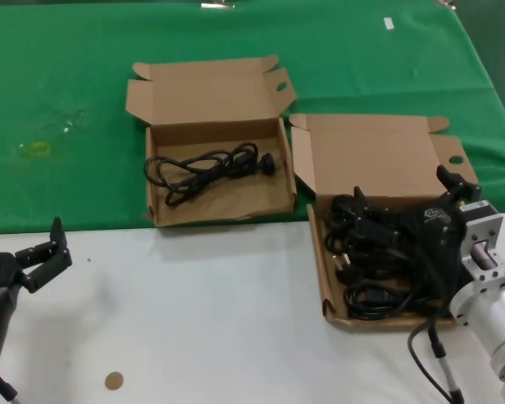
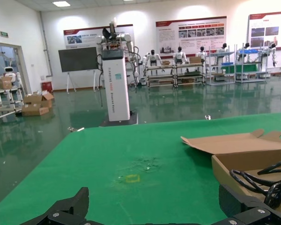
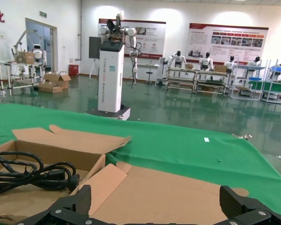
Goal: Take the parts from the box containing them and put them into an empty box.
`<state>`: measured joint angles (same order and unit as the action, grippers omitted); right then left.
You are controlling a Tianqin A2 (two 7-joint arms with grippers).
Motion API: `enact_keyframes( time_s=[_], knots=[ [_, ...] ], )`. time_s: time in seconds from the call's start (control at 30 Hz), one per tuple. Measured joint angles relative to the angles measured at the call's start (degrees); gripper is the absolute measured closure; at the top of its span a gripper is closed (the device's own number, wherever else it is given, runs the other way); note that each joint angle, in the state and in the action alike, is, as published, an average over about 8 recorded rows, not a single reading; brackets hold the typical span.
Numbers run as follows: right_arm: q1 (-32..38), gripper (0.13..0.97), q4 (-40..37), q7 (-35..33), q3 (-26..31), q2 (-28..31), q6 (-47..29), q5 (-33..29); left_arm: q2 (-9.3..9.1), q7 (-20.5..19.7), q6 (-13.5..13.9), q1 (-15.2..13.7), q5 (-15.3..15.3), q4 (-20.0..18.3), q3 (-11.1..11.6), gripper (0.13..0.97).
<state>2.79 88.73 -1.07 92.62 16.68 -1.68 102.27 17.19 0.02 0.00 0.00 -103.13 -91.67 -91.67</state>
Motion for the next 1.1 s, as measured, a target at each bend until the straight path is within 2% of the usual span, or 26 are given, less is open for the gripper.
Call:
enact_keyframes(
  time_s=[1.1],
  knots=[
    [0.0, 0.129, 0.0, 0.0, 0.0, 0.0, 0.0, 0.0, 0.00, 0.0, 0.0, 0.0, 0.0, 0.0, 0.0, 0.132]
  ],
)
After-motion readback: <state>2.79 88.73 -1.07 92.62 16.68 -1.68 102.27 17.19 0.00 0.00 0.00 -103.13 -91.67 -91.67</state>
